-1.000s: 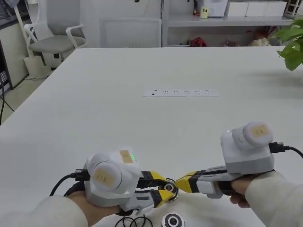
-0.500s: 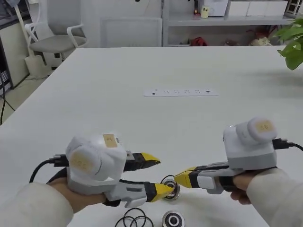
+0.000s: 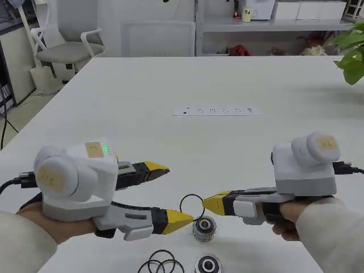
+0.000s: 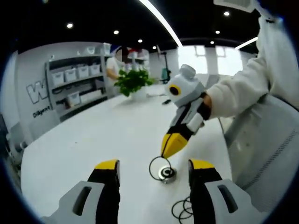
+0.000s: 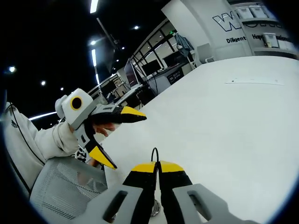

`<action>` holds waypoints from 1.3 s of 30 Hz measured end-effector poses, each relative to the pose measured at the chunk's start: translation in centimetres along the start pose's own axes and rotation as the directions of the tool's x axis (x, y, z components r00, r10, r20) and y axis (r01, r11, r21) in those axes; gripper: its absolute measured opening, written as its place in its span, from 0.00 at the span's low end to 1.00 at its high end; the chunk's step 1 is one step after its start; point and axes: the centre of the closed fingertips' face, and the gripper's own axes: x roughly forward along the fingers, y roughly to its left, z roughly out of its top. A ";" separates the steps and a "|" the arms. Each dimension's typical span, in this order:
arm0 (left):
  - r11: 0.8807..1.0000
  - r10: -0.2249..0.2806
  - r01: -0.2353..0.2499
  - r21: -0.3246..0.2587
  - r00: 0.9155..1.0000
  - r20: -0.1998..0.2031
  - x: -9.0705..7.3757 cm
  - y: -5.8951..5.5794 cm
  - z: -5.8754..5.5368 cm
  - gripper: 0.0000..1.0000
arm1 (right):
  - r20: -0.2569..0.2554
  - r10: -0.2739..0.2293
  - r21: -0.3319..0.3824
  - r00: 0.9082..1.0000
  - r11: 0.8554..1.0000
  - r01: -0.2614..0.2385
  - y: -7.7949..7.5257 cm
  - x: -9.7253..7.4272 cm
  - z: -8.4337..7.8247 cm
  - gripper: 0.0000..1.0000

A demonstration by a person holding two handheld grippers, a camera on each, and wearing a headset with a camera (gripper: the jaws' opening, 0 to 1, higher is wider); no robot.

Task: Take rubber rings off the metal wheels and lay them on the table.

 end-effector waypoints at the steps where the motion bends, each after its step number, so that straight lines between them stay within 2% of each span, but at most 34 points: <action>1: 1.000 0.009 -0.009 -0.003 1.000 0.008 -0.4 0.1 0.2 0.61 | 0.005 0.007 0.004 1.000 1.000 -0.007 0.2 0.1 0.1 0.00; 5: 0.999 0.013 -0.011 -0.037 0.998 0.057 -1.7 0.0 0.8 0.64 | 0.009 0.025 0.007 1.000 1.000 -0.025 0.9 0.3 0.2 0.00; 9: 0.999 0.016 -0.014 -0.047 0.999 0.051 -2.5 -0.5 0.3 0.72 | 0.010 0.046 0.014 0.999 0.999 -0.046 1.6 0.6 0.2 0.00; 16: 0.997 0.040 -0.037 -0.062 0.998 0.054 -3.6 -0.5 0.2 0.74 | -0.002 0.078 0.019 0.997 0.997 -0.078 2.8 1.4 -0.2 0.00; 21: 0.996 0.055 -0.052 -0.077 0.997 0.046 -4.5 -0.6 -0.6 0.76 | -0.021 0.099 0.025 0.995 0.995 -0.099 3.5 2.0 -0.8 0.00; 28: 0.991 0.079 -0.076 -0.110 0.997 0.019 -5.8 -0.7 -2.2 0.81 | -0.048 0.127 0.044 0.991 0.991 -0.125 4.5 2.9 -1.8 0.00; 35: 0.989 0.077 -0.078 -0.124 0.997 -0.007 -6.2 -1.1 -3.1 0.85 | -0.081 0.153 0.069 0.985 0.987 -0.148 5.5 3.8 -3.2 0.00; 39: 0.989 0.073 -0.076 -0.130 0.997 -0.025 -6.3 -1.4 -3.7 0.85 | -0.108 0.152 0.080 0.982 0.986 -0.144 5.7 4.4 -4.4 0.00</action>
